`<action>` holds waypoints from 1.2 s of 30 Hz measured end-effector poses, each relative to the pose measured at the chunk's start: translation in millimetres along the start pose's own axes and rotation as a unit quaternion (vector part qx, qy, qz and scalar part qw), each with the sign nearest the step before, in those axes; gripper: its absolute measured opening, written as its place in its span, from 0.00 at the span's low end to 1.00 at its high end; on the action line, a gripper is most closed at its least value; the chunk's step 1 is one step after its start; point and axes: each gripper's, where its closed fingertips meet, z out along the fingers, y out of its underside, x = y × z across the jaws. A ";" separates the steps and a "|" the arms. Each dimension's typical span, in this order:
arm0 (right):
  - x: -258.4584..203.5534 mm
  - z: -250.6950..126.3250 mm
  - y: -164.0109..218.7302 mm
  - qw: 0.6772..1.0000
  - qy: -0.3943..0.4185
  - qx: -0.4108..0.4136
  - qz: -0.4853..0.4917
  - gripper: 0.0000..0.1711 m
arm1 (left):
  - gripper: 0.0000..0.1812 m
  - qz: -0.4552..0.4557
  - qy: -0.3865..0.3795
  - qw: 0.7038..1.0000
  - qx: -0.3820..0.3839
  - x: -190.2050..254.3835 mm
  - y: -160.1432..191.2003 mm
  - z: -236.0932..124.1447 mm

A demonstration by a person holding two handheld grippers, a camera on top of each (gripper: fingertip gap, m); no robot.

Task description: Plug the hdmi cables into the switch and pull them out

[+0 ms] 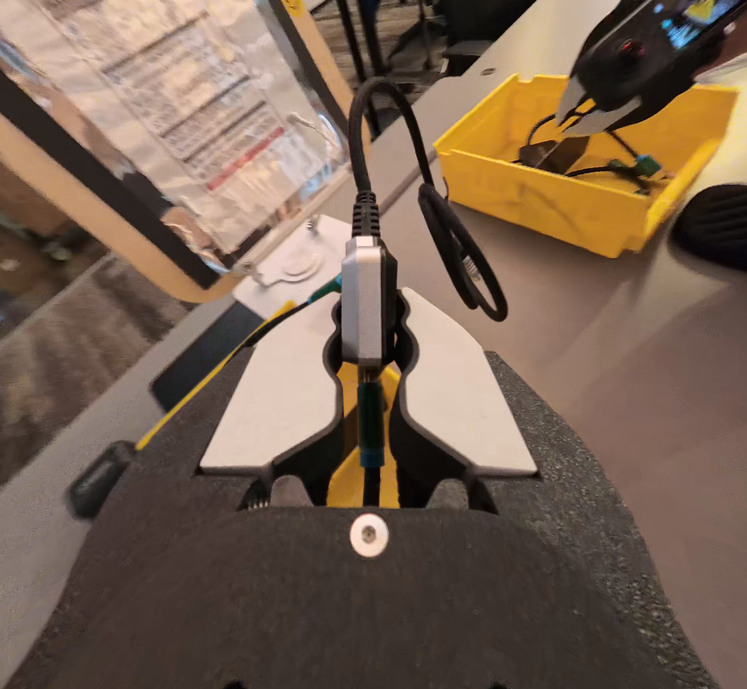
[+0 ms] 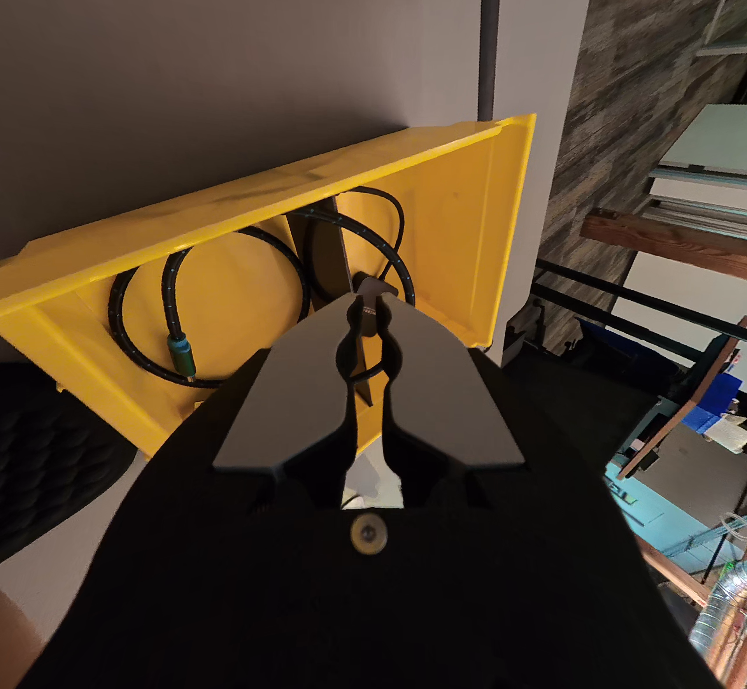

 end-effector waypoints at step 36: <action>-47.6 -229.5 -234.1 0.637 0.596 0.473 -0.126 0.30 | 0.12 -0.385 0.393 0.817 0.175 79.6 -63.3 -8.3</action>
